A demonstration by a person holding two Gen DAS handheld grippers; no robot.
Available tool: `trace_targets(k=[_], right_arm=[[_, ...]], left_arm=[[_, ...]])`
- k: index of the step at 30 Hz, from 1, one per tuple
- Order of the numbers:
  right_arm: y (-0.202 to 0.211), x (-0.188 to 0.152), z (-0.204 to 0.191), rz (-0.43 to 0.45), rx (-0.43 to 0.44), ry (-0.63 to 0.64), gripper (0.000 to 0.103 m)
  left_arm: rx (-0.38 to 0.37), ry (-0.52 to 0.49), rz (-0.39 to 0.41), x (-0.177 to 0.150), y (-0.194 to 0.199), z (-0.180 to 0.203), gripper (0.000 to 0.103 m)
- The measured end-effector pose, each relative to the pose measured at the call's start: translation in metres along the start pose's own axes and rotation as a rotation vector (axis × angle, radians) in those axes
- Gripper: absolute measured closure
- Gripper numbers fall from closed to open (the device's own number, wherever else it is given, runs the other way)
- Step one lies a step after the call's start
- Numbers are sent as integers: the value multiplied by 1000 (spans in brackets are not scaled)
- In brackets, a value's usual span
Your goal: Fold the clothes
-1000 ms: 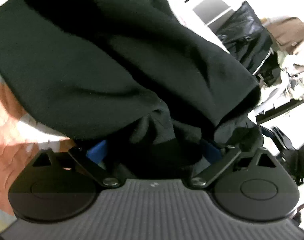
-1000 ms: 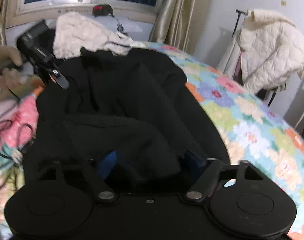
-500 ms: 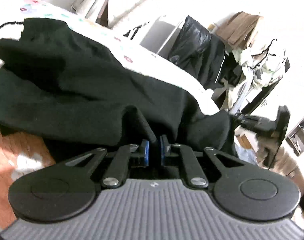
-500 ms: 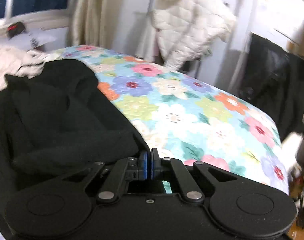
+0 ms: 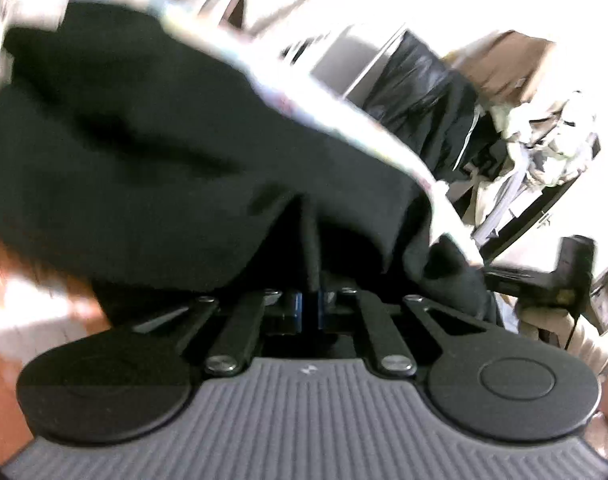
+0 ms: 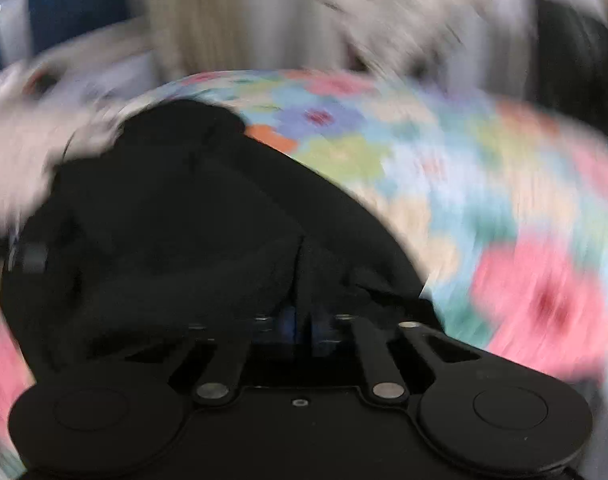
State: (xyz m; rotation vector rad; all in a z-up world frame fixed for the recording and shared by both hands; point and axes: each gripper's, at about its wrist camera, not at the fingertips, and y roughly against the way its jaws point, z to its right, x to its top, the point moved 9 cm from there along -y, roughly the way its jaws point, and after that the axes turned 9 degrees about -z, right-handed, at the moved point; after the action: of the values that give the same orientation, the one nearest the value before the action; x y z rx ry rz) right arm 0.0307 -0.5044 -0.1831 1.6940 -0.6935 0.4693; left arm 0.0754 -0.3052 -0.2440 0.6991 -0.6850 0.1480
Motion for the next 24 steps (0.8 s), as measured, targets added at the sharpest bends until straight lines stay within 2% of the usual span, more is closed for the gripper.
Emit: trace_targets(k=[2,4,6,8,11,14,16,20,22,23,24], right_arm=[[-8,0,-7,-2,43,-57,98],[25,20,-32,93,111,-52,98],[72,41,-51,218,230,-111,98],[117,57,-69,319,309,-139,98],[166,72,-101,382,368,-112,98],[214,80,-141,448,460,-55,98],[246,85,-166,499,532,-25,101],[287,103,-182,556,424,101,101],[266,102,-185,483,373,232,99],[248,95,-186,452,358,249,94],[230,87,-187,420,342,265,83]], left_arm=[[15,-32,100,25,34,8,98],[48,-55,193,53,69,15,98],[96,-82,274,79,105,19,98],[128,-85,345,100,141,20,98],[151,-77,435,122,191,33,98],[199,-154,533,136,243,54,98],[225,-213,568,149,279,60,98],[227,-242,565,204,313,85,98],[260,-281,532,228,307,104,98],[264,-295,520,236,301,114,98],[257,-302,509,240,295,119,98]])
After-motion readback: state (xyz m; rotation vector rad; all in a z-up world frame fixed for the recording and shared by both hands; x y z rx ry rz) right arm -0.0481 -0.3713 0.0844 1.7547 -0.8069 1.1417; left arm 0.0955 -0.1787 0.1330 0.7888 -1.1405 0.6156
